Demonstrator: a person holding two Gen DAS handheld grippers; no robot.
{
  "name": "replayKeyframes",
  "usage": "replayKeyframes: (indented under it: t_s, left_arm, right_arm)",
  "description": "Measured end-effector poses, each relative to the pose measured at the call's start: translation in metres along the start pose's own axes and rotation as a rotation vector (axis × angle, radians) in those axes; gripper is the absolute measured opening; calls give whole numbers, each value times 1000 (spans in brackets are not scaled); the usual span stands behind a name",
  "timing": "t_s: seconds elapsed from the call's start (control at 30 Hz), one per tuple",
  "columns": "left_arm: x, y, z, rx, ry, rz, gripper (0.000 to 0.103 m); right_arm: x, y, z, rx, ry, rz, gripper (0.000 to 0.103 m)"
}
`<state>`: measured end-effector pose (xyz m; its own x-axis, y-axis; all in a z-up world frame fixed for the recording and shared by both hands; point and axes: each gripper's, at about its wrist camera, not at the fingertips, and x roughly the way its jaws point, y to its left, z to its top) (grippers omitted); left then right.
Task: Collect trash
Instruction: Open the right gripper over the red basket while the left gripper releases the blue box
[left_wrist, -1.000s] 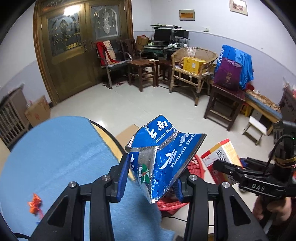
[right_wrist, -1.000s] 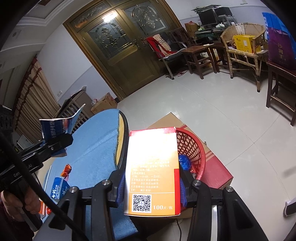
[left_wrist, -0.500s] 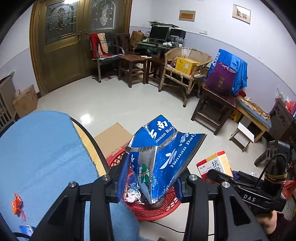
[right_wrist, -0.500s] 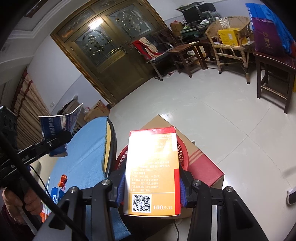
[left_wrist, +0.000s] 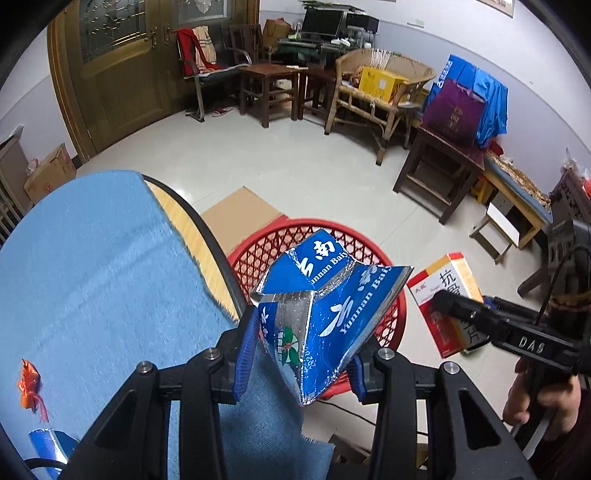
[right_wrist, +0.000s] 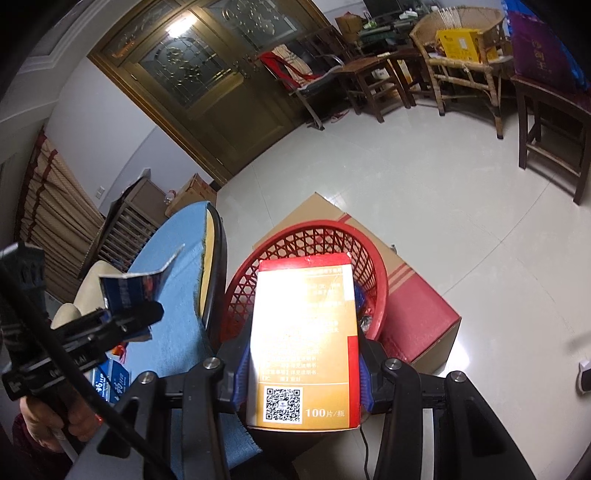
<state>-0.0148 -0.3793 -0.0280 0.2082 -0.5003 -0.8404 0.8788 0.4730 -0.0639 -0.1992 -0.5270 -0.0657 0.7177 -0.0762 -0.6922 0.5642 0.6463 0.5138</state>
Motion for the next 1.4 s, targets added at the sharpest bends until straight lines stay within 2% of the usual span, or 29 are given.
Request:
replayKeyframes:
  t_s: [0.23, 0.63, 1.1, 1.17, 1.23, 1.4]
  left_arm:
    - [-6, -1, -5, 7, -8, -7, 44]
    - [-14, 2, -4, -6, -43, -36, 44]
    - [-7, 7, 4, -33, -61, -5, 45]
    - [-8, 11, 1, -39, -59, -1, 46]
    - [-11, 15, -4, -41, -61, 13, 48]
    - [-21, 23, -19, -56, -66, 31, 49]
  right_arm:
    - [4, 3, -3, -1, 24, 12, 48]
    - [7, 18, 4, -17, 1, 39, 48]
    - [31, 11, 17, 8, -25, 50, 50]
    - [40, 9, 21, 19, -18, 49, 54]
    - [46, 5, 21, 46, 3, 53, 63]
    - [57, -2, 11, 79, 52, 42, 66]
